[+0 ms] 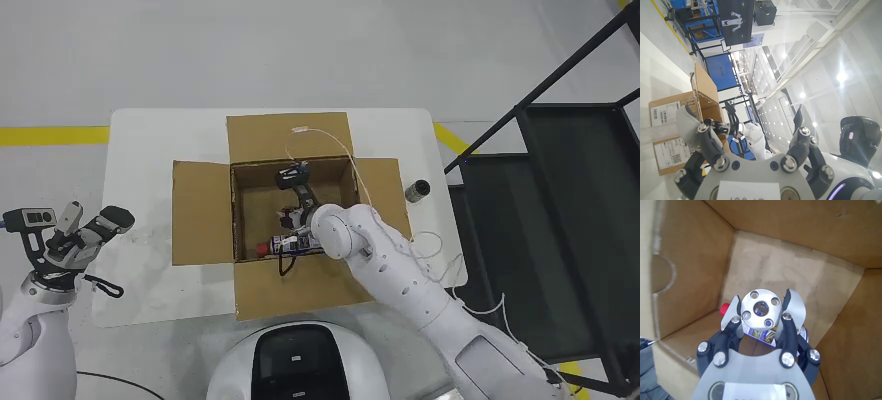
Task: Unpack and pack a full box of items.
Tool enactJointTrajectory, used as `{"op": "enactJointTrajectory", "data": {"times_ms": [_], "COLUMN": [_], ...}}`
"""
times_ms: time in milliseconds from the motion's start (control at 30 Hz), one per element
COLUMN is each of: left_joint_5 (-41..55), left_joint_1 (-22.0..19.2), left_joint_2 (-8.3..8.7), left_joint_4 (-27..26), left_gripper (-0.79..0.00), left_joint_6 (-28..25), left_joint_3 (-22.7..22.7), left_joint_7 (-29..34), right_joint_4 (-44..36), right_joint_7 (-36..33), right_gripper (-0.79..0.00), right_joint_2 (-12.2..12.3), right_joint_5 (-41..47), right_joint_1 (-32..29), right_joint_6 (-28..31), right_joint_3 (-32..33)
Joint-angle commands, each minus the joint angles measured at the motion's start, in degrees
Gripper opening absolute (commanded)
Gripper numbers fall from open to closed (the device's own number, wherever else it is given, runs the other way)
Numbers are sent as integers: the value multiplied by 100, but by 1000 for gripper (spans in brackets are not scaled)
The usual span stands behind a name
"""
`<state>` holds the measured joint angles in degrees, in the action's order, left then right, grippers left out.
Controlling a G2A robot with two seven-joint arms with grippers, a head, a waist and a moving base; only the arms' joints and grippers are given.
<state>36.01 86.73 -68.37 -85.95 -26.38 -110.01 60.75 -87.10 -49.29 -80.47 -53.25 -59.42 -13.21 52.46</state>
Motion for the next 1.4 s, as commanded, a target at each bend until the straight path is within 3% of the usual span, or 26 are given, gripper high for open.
{"op": "enactJointTrajectory", "data": {"times_ms": [0, 300, 1367], "left_joint_5": [0, 0, 0], "left_joint_1": [0, 0, 0], "left_joint_2": [0, 0, 0], "left_joint_4": [0, 0, 0], "left_gripper": [0, 0, 0], "left_joint_6": [0, 0, 0], "left_joint_3": [0, 0, 0], "left_joint_7": [0, 0, 0], "right_joint_4": [-390, -1836, -1836], "right_joint_7": [74, 250, 250], "right_gripper": [-785, -785, -785], "right_joint_2": [70, 317, 317], "right_joint_5": [-99, -347, -347], "right_joint_1": [-267, -1306, -1306], "right_joint_6": [136, 789, 789], "right_joint_3": [197, 920, 920]}}
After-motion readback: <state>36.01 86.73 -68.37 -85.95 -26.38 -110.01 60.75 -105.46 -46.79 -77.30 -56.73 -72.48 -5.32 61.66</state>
